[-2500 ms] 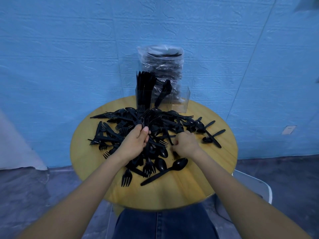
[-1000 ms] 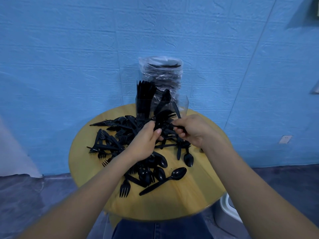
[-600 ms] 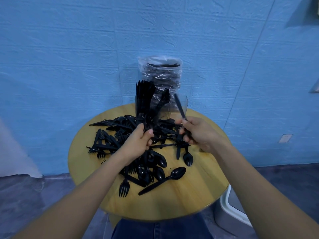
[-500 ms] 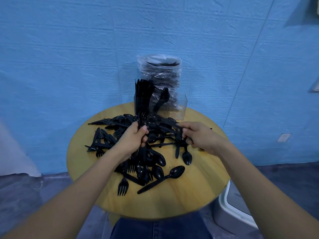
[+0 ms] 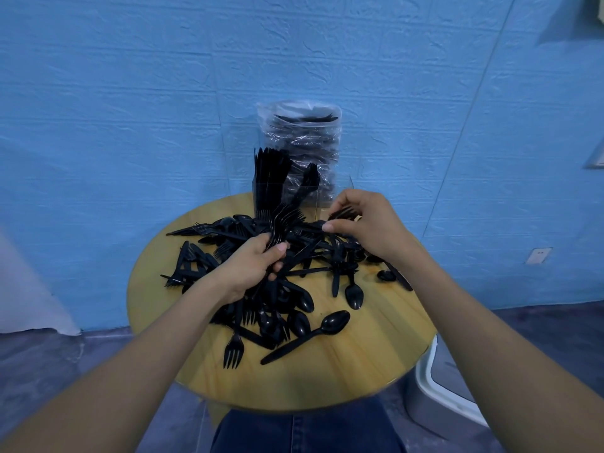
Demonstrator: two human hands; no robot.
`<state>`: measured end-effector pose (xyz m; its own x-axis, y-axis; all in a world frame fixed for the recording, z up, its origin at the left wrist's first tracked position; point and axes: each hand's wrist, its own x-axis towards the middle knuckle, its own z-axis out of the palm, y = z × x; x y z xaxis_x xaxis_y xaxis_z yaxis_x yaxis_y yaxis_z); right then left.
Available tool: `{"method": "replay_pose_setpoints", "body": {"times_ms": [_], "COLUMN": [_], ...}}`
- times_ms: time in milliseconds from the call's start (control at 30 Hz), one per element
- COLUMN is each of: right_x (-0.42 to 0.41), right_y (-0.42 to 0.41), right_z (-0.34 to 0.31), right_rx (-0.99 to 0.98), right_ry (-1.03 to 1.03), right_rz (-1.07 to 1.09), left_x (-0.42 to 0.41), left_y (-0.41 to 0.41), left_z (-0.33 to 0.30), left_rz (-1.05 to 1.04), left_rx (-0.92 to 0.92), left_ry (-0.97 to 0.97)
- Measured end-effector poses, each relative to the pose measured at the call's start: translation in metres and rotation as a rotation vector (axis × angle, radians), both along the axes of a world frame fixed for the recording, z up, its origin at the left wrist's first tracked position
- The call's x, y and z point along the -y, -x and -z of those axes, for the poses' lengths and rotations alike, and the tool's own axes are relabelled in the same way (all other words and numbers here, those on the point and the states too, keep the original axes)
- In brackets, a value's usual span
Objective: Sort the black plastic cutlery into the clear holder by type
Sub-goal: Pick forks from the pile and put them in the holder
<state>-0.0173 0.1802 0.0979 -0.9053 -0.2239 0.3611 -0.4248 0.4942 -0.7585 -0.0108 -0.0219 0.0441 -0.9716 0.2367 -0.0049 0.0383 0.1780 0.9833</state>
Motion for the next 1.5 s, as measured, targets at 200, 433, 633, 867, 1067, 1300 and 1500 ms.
{"method": "replay_pose_setpoints", "body": {"times_ms": [200,433,633,867,1067,1300,1500], "right_x": [0.011,0.031,0.036,0.03,0.035,0.032,0.026], "right_y": [-0.001,0.002,0.002,0.0,-0.005,-0.004,0.016], "right_z": [0.006,0.027,0.034,0.028,0.026,0.027,0.031], "right_rx": [0.019,-0.078,0.008,0.057,0.122,0.173,0.026], "right_ry": [0.174,0.266,0.394,0.274,0.376,0.433,0.306], "right_rz": [-0.061,0.148,0.163,-0.075,-0.118,-0.131,0.106], "left_x": [-0.008,-0.024,-0.02,-0.017,-0.02,-0.02,-0.021], "left_y": [-0.006,-0.017,-0.016,-0.024,-0.026,-0.026,-0.019], "left_z": [-0.009,-0.015,-0.011,-0.015,-0.013,-0.012,-0.025], "left_rz": [0.02,0.121,0.202,0.295,0.436,0.492,0.292], "left_rx": [0.123,0.194,0.211,0.278,0.396,0.474,0.184], "left_ry": [-0.125,-0.265,-0.361,-0.414,-0.517,-0.547,0.006]}}
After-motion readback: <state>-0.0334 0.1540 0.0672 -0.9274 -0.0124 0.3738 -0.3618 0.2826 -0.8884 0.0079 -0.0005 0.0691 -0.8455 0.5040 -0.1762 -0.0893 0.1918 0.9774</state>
